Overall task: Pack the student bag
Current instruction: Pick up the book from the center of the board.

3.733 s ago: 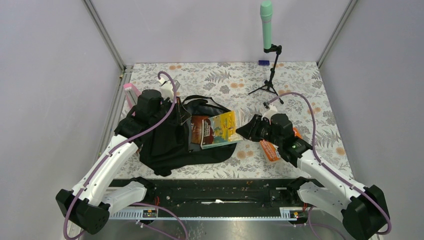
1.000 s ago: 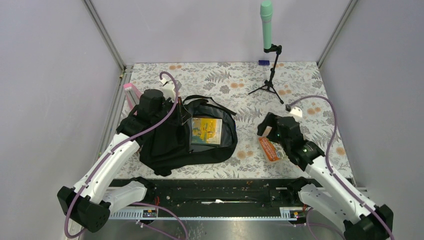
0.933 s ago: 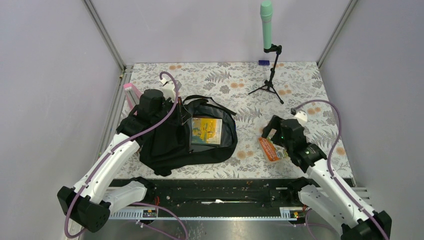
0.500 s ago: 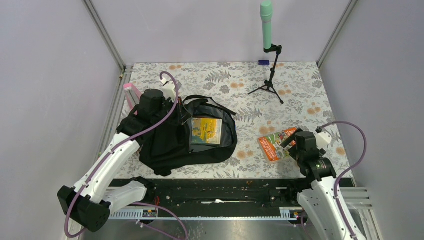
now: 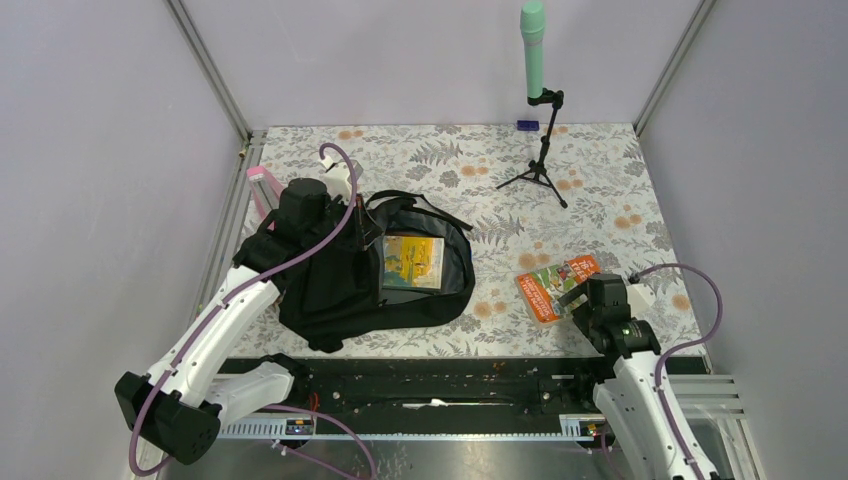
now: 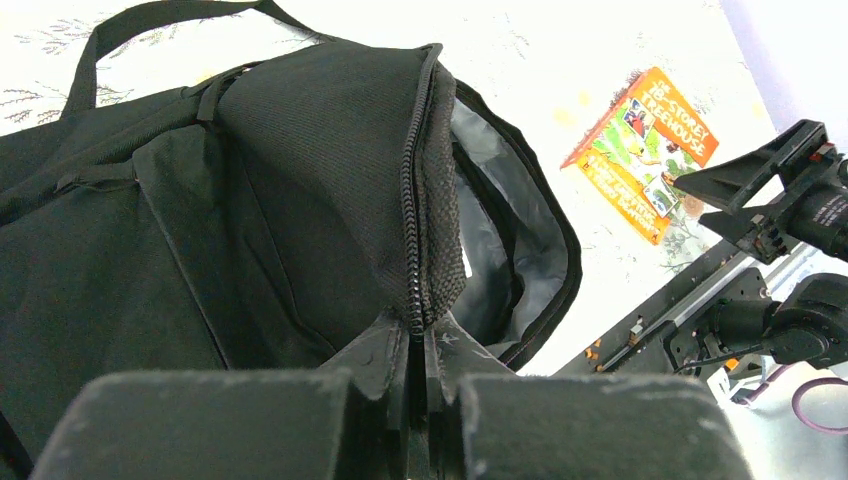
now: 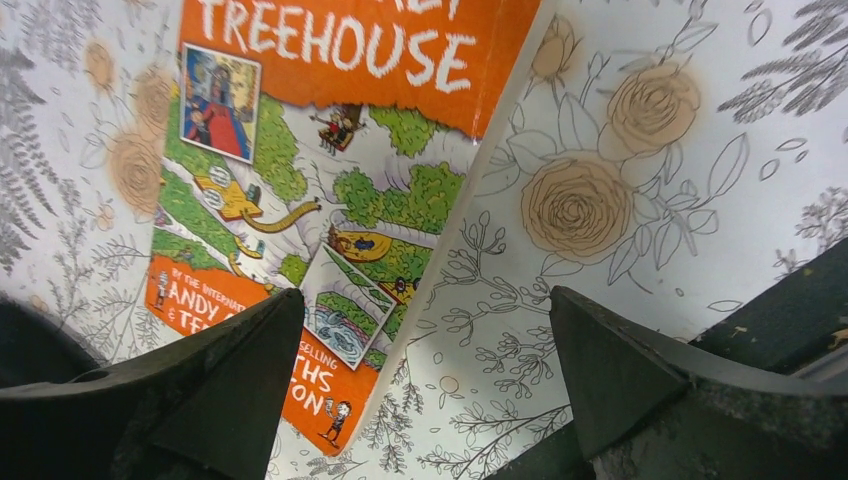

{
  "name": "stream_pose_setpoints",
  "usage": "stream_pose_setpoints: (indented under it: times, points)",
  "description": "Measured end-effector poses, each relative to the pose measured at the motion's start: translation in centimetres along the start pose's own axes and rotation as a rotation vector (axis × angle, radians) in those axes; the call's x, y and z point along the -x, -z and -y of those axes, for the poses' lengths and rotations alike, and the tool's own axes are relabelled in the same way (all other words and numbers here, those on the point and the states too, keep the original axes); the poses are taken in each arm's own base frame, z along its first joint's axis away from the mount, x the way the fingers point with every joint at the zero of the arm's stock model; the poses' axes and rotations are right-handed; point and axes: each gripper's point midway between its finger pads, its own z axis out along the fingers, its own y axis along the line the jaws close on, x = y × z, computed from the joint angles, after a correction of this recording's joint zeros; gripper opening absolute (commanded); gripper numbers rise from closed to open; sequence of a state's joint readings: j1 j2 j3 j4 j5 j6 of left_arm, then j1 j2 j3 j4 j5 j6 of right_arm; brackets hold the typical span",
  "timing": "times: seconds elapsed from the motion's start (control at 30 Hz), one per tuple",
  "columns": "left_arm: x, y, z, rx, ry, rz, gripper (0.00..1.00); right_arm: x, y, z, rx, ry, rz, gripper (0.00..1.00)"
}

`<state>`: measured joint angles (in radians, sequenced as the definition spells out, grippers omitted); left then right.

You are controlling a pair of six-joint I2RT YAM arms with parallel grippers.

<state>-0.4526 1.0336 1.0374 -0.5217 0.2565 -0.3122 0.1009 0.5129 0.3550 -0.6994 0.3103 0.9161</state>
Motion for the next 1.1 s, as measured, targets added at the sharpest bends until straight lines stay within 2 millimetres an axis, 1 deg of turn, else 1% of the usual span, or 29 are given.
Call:
stream_pose_setpoints:
  times: [0.07,0.13,0.3,0.53,0.77,0.83,1.0,1.1]
  points:
    - [0.0,0.0,0.0,0.003,0.000,0.001,0.00,-0.7,-0.5,0.1,-0.006,-0.009,-0.027,1.00]
    - [0.0,0.0,-0.1,0.004,0.000,0.002,0.00,-1.0,-0.8,0.0,-0.004,-0.017,-0.034,1.00]
    - [0.0,0.0,-0.1,0.006,0.000,0.002,0.00,-1.3,-1.7,-1.0,0.055,-0.035,-0.032,0.99]
    - [0.0,0.0,-0.1,0.007,0.000,0.002,0.00,-0.7,-2.3,-2.5,0.123,-0.051,0.002,0.95]
    - [0.0,0.0,-0.1,0.007,-0.001,0.002,0.00,-0.5,-3.3,-3.3,0.135,-0.034,0.010,0.91]
    - [0.0,0.0,-0.1,0.007,-0.001,0.002,0.00,-0.5,-3.5,-3.7,0.144,-0.033,0.008,0.85]
    - [0.0,0.0,-0.1,0.007,-0.001,0.002,0.00,-0.6,-3.9,-4.5,0.159,-0.032,-0.010,0.57]
    - [0.0,0.0,-0.1,0.007,-0.002,0.002,0.00,-1.1,-3.9,-4.9,0.182,-0.018,-0.038,0.44]
